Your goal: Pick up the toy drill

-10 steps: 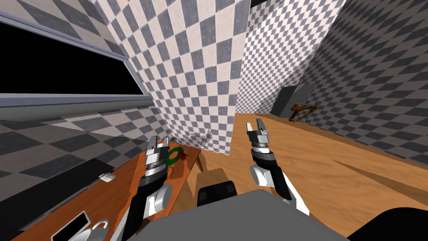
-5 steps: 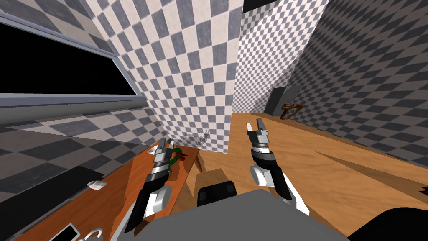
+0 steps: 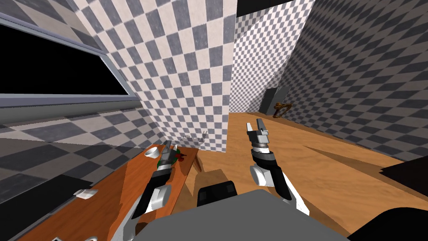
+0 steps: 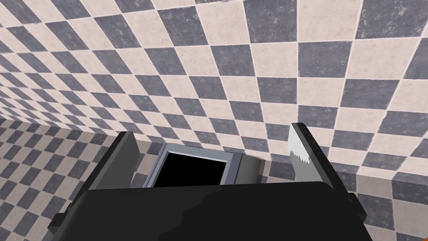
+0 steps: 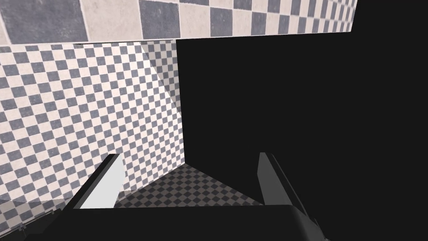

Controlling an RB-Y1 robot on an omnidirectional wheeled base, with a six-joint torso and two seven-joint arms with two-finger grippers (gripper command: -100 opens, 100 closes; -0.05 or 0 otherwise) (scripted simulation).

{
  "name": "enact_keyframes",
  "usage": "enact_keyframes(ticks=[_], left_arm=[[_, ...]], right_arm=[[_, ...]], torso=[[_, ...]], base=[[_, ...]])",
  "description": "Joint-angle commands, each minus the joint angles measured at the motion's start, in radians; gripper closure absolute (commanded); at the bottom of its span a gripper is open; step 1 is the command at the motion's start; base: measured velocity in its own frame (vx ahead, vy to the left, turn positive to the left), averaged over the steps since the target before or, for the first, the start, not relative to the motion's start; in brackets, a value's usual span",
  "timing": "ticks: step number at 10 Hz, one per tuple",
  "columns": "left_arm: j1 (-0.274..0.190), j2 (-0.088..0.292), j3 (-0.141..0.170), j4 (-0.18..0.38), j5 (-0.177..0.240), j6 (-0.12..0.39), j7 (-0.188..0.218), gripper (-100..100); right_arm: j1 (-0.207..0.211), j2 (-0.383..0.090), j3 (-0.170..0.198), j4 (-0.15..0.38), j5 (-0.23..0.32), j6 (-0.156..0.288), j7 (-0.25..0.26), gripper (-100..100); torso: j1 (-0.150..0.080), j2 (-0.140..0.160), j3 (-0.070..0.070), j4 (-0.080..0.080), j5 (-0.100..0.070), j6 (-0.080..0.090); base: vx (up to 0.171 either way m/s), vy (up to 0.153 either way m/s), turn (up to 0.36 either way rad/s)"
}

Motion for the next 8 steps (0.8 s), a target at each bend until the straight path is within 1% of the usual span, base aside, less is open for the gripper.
enact_keyframes(ticks=[1,5,6,7,8], left_arm=[[0.002,0.025,-0.015,0.036,0.017,0.038,0.022,-100],[-0.041,0.112,-0.049,0.179,0.073,0.121,0.078,-100],[-0.041,0.112,-0.049,0.18,0.073,0.121,0.078,-100],[-0.053,0.134,-0.06,0.217,0.088,0.142,0.09,-100],[-0.053,0.134,-0.06,0.217,0.088,0.142,0.09,-100]], right_arm=[[0.0,0.0,0.0,0.0,0.0,0.0,0.0,0],[0.0,0.0,0.0,0.0,0.0,0.0,0.0,0],[0.0,0.0,0.0,0.0,0.0,0.0,0.0,0],[0.0,0.0,0.0,0.0,0.0,0.0,0.0,0],[0.0,0.0,0.0,0.0,0.0,0.0,0.0,0]], torso=[[0.0,0.0,0.0,0.0,0.0,0.0],[0.001,0.0,0.0,0.0,0.0,0.0],[0.001,0.0,0.0,0.0,0.0,0.0],[0.0,-0.001,-0.001,0.0,0.0,-0.001],[-0.001,-0.002,-0.001,0.0,0.0,0.0]], base=[[-0.055,0.044,-0.154],[-0.05,0.047,-0.158],[-0.026,0.033,-0.027],[-0.019,0.022,-0.107],[-0.013,0.019,-0.055]])
